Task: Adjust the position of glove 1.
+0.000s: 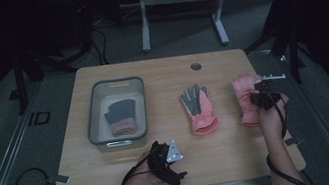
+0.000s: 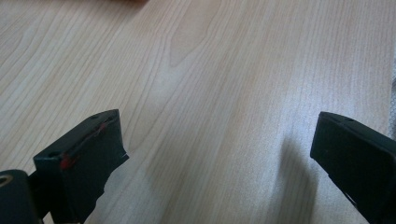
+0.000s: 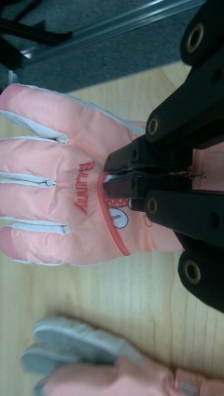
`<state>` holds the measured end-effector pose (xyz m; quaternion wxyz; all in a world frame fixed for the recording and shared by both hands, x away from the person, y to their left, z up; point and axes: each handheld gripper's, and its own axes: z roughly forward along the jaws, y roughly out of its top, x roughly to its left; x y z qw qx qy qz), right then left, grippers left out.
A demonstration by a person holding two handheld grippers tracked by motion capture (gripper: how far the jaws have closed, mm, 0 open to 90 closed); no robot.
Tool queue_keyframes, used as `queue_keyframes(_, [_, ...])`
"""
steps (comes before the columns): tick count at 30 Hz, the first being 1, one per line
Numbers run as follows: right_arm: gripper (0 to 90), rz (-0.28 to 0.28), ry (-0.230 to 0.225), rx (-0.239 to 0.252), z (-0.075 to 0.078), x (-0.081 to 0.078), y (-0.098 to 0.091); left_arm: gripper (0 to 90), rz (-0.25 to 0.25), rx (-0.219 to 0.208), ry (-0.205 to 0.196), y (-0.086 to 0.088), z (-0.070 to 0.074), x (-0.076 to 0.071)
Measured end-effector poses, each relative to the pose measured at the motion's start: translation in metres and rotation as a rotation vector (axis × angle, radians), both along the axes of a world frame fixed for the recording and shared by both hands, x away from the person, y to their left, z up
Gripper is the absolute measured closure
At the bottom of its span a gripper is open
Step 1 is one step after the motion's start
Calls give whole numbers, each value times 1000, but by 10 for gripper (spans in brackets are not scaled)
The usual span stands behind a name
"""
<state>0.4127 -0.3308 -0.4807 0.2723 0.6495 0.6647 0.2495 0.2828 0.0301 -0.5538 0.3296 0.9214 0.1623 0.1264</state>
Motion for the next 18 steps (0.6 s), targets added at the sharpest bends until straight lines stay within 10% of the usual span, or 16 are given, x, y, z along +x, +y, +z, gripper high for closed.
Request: queue_keyframes(18, [801, 31, 74, -5, -33, 21, -1, 38, 4, -53, 13, 0, 7, -1])
